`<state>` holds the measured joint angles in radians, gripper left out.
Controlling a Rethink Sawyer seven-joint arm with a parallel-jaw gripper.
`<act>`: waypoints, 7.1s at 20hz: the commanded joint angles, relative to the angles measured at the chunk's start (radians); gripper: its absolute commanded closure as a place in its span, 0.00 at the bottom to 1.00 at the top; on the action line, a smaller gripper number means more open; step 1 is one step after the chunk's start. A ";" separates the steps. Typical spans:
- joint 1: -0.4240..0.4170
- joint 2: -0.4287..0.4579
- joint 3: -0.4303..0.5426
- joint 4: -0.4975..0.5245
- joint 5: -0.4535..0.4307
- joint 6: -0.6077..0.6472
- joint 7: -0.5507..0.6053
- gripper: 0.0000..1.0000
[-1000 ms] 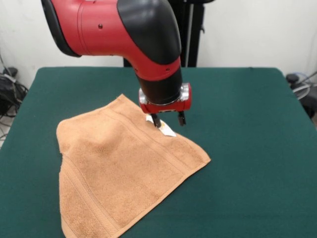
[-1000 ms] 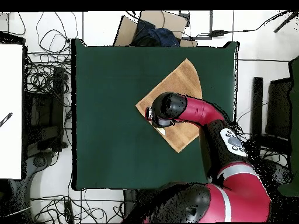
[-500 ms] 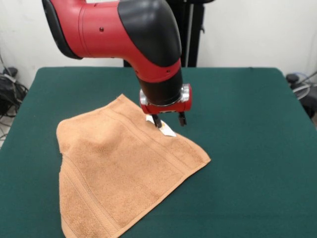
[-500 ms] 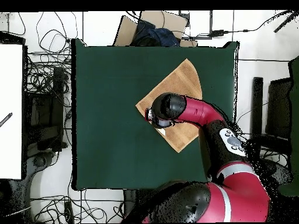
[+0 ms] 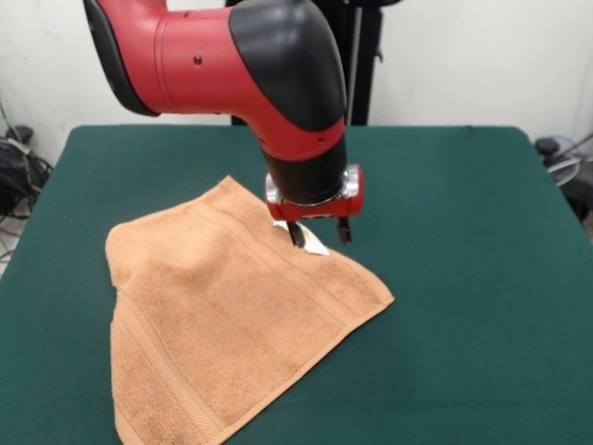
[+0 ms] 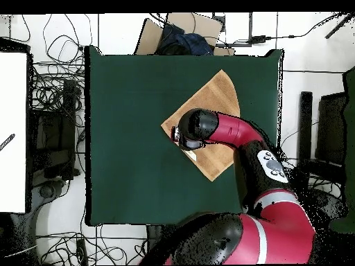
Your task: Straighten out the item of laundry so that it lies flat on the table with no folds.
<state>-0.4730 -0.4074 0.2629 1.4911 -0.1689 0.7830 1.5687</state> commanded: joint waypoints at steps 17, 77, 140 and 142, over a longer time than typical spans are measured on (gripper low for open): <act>0.057 0.062 -0.044 -0.086 -0.073 -0.064 0.067 0.00; 0.090 0.069 -0.069 -0.090 -0.065 -0.031 0.047 1.00; 0.072 0.145 -0.057 -0.076 -0.078 -0.155 0.049 0.00; 0.069 0.151 -0.054 -0.074 -0.075 -0.161 0.046 0.00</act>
<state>-0.3936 -0.3182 0.1881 1.4019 -0.1905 0.7219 1.5687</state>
